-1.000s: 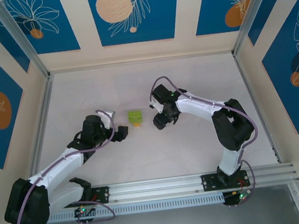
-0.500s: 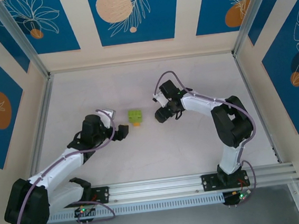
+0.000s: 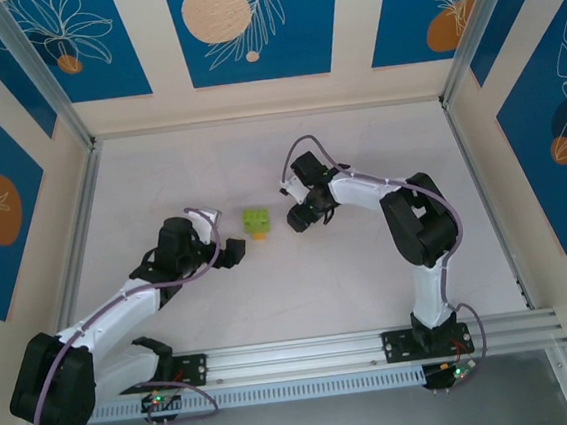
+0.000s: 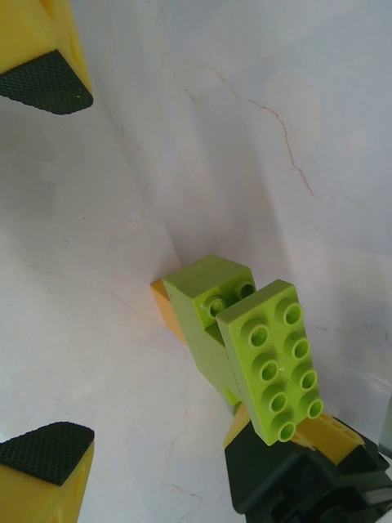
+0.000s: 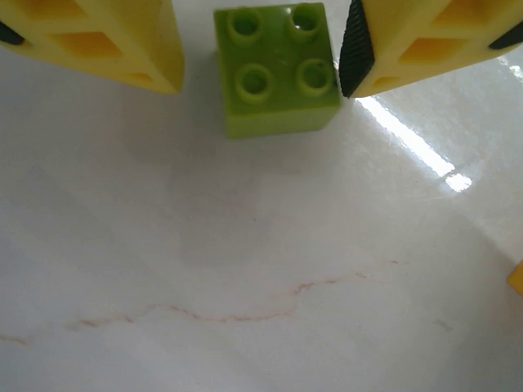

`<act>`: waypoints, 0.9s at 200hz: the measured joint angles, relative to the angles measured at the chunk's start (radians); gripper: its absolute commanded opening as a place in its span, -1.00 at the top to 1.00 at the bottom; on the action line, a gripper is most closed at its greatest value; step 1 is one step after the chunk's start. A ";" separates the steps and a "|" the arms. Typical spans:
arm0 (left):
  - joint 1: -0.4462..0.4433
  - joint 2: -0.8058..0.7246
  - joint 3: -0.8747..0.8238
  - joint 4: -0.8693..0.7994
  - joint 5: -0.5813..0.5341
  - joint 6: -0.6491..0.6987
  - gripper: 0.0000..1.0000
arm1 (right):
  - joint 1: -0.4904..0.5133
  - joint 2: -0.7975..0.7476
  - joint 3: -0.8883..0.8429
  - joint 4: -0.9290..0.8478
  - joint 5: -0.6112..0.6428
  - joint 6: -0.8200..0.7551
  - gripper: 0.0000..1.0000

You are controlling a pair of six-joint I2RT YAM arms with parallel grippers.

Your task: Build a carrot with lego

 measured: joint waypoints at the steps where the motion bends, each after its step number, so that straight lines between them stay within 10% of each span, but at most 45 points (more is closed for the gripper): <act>1: 0.000 0.000 0.000 0.000 0.000 0.000 -0.98 | 0.000 0.001 0.001 0.000 0.000 -0.002 0.05; 69: -0.001 0.014 0.001 0.002 0.003 0.000 -0.99 | 0.013 0.014 0.018 -0.024 0.013 0.007 0.46; 180: -0.001 0.026 0.005 0.005 0.026 0.000 -0.98 | 0.108 -0.146 -0.227 0.103 0.232 0.600 0.13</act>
